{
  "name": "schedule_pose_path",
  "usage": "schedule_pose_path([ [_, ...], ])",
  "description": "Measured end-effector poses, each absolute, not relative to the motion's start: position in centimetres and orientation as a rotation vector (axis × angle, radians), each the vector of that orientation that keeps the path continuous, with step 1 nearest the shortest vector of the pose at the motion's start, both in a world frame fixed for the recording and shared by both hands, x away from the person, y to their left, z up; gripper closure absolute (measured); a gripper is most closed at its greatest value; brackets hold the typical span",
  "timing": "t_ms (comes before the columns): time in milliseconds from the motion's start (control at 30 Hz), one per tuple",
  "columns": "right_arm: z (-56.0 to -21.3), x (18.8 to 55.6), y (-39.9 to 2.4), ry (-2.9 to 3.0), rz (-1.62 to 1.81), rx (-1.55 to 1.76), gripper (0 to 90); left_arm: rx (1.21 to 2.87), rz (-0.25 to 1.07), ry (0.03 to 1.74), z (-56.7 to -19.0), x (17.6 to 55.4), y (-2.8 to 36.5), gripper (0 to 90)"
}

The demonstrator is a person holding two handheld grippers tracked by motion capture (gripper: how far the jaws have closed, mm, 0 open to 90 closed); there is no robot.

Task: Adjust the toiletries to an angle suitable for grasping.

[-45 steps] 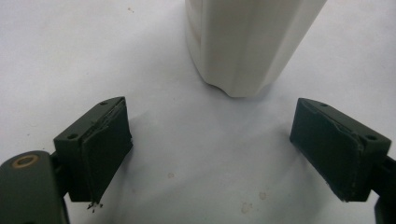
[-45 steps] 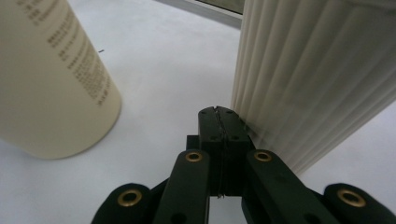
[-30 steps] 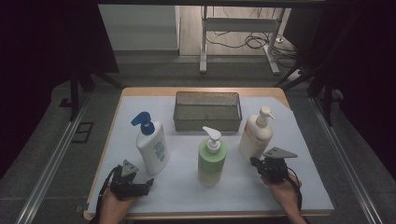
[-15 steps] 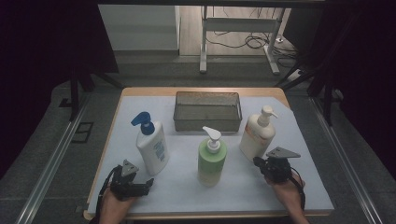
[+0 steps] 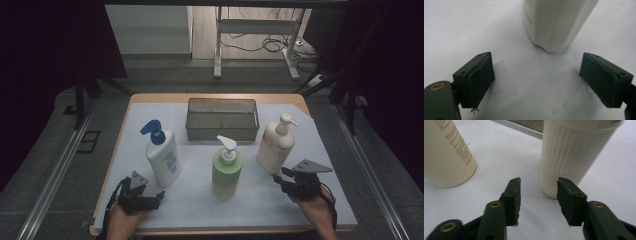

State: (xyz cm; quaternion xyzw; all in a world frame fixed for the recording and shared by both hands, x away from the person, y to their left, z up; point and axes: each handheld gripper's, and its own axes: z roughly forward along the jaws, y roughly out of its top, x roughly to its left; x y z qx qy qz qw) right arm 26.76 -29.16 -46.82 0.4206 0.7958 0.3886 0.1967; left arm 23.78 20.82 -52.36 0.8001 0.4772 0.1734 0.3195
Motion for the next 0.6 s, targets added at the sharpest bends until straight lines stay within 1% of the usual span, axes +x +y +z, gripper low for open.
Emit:
schedule_pose_path([
  [67,-46.2,26.8,-29.6,2.220,1.106,1.187,46.7,2.103,0.456,1.254,-52.4,23.8,20.8,12.0],
  [100,-46.2,26.8,-29.6,2.220,1.106,1.187,46.7,2.103,0.456,1.255,-52.4,23.8,20.8,12.0],
  [167,-45.9,26.9,-29.8,2.217,1.110,1.198,43.6,2.103,0.456,1.255,-52.4,23.8,20.8,12.0],
  [433,-44.4,27.4,-30.3,2.195,1.135,1.196,39.1,2.103,0.456,1.255,-52.4,23.8,20.8,12.0],
  [600,-43.4,28.2,-30.3,2.173,1.125,1.187,34.7,2.103,0.456,1.255,-52.4,23.8,20.8,12.0],
])
